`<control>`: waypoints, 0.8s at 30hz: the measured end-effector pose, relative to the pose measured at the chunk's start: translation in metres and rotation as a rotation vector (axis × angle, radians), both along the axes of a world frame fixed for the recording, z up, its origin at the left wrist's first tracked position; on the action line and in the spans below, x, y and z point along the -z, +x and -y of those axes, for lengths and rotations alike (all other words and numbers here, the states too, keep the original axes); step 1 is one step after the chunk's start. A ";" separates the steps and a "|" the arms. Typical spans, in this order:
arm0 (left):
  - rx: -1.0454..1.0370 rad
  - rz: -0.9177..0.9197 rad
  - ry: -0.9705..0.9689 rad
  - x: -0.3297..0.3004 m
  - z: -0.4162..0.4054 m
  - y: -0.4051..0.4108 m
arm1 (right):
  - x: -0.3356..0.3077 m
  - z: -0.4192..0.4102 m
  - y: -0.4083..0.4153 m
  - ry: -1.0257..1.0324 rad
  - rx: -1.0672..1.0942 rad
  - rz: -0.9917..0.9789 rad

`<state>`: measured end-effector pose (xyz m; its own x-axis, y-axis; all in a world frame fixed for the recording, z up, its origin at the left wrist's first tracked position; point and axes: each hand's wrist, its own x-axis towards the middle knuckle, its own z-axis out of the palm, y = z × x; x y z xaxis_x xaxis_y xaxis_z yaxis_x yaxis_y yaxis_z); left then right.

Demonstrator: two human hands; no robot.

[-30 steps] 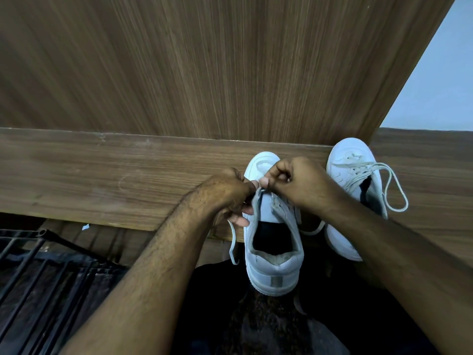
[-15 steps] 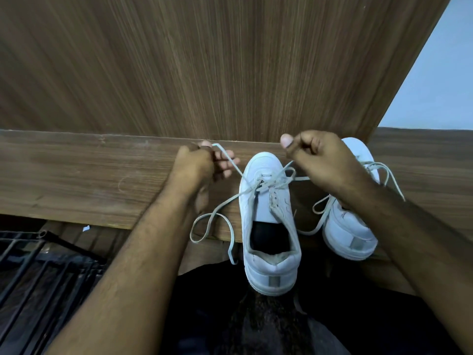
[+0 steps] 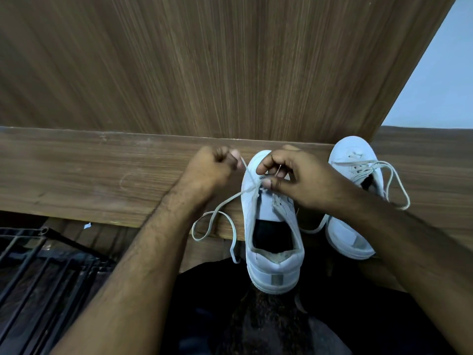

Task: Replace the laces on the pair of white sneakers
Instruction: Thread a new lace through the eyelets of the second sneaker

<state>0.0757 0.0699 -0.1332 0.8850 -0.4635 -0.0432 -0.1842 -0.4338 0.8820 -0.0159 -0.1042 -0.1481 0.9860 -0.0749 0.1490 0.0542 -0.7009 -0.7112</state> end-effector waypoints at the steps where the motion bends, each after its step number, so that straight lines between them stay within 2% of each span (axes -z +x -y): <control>1: -0.072 -0.051 -0.144 -0.004 0.003 0.001 | 0.000 -0.002 -0.001 -0.043 -0.014 -0.014; 3: -0.167 -0.218 -0.412 -0.013 0.007 0.001 | 0.000 -0.007 -0.001 -0.098 -0.040 -0.046; 5: -0.164 -0.426 -0.633 -0.019 0.007 -0.001 | 0.002 -0.011 0.000 -0.168 -0.051 -0.094; 7: -0.152 -0.523 -0.648 -0.020 0.005 -0.002 | 0.004 -0.015 0.002 -0.290 -0.048 -0.138; 9: -0.143 -0.353 -0.390 -0.013 0.003 0.000 | 0.004 -0.017 0.003 -0.376 -0.030 -0.173; 11: -0.063 -0.065 0.023 -0.002 -0.002 0.002 | 0.004 -0.018 0.004 -0.419 -0.010 -0.185; 12: 0.023 0.019 0.217 0.002 -0.004 0.001 | 0.004 -0.018 0.005 -0.439 -0.001 -0.188; 14: 0.231 0.035 0.431 0.008 -0.007 -0.004 | 0.005 -0.018 0.007 -0.470 0.009 -0.196; 16: 0.271 -0.045 0.340 0.006 -0.009 -0.007 | 0.006 -0.018 0.008 -0.477 0.010 -0.211; 21: -0.013 -0.111 0.003 -0.003 -0.001 -0.006 | 0.005 -0.016 0.007 -0.429 -0.003 -0.199; 24: -0.128 -0.389 -0.465 -0.017 0.007 -0.010 | 0.004 -0.010 0.007 -0.363 -0.033 -0.181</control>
